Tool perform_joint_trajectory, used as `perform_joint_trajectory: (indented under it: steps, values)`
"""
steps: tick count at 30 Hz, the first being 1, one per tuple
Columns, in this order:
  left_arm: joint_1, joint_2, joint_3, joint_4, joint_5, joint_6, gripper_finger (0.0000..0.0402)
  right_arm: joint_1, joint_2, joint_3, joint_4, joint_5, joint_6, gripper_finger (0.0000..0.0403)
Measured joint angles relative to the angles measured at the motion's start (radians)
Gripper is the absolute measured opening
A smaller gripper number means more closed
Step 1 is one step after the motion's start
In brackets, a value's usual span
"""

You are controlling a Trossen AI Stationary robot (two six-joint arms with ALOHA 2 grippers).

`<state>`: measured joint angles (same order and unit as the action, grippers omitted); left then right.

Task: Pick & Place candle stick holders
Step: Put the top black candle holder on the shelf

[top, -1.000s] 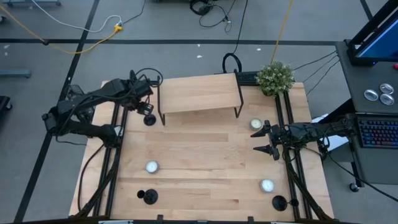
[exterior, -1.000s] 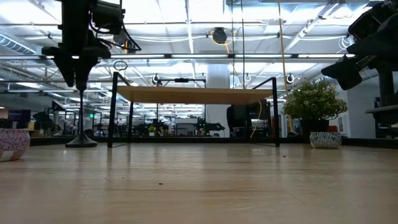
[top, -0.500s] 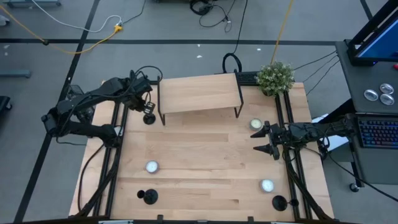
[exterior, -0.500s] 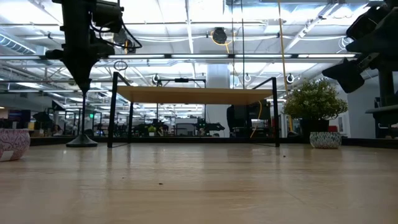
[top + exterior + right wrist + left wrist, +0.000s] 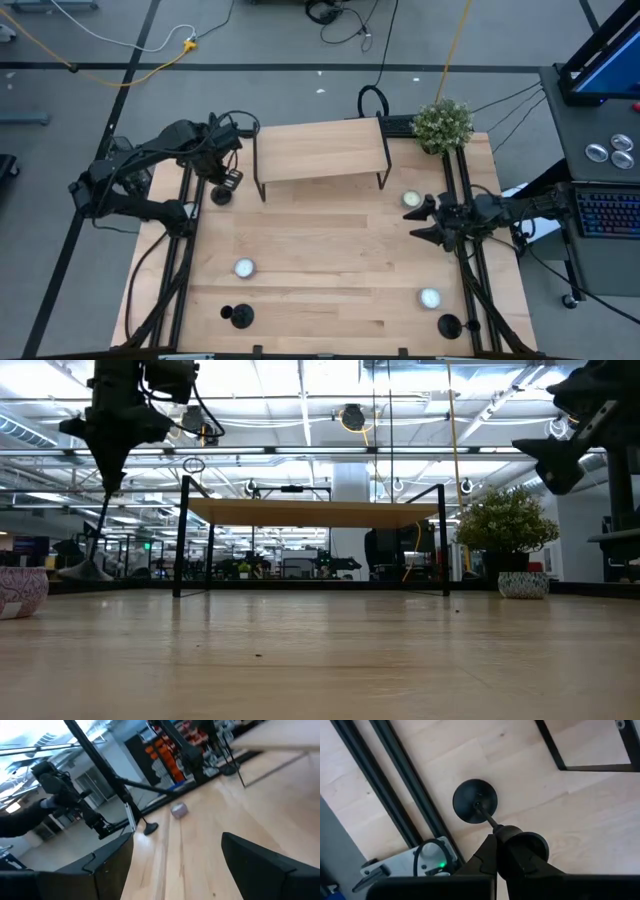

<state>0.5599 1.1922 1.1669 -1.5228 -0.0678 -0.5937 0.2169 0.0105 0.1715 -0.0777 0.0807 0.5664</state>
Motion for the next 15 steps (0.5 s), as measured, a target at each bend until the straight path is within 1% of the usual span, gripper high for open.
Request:
perform_joint_trajectory:
  steps: [2,7,9,11,15]
  values:
    - [-0.006,-0.006,0.003,-0.009,0.002,-0.008,0.0008,0.000,0.000,0.000,0.012,0.001,-0.021,0.0293]
    - [-0.030,-0.009,0.004,-0.023,0.046,-0.010,0.0008,0.000,0.000,0.000,0.052,0.005,-0.034,0.0293]
    - [-0.040,-0.009,0.005,-0.034,0.072,-0.011,0.0008,0.000,0.000,0.000,0.079,0.027,-0.044,0.0293]
    - [-0.049,-0.009,0.005,-0.038,0.128,-0.009,0.0008,0.000,0.000,0.000,0.112,0.054,-0.064,0.0293]
    - [-0.086,-0.010,0.006,-0.052,0.272,0.002,0.0008,0.000,0.000,0.000,0.157,0.101,-0.124,0.0293]
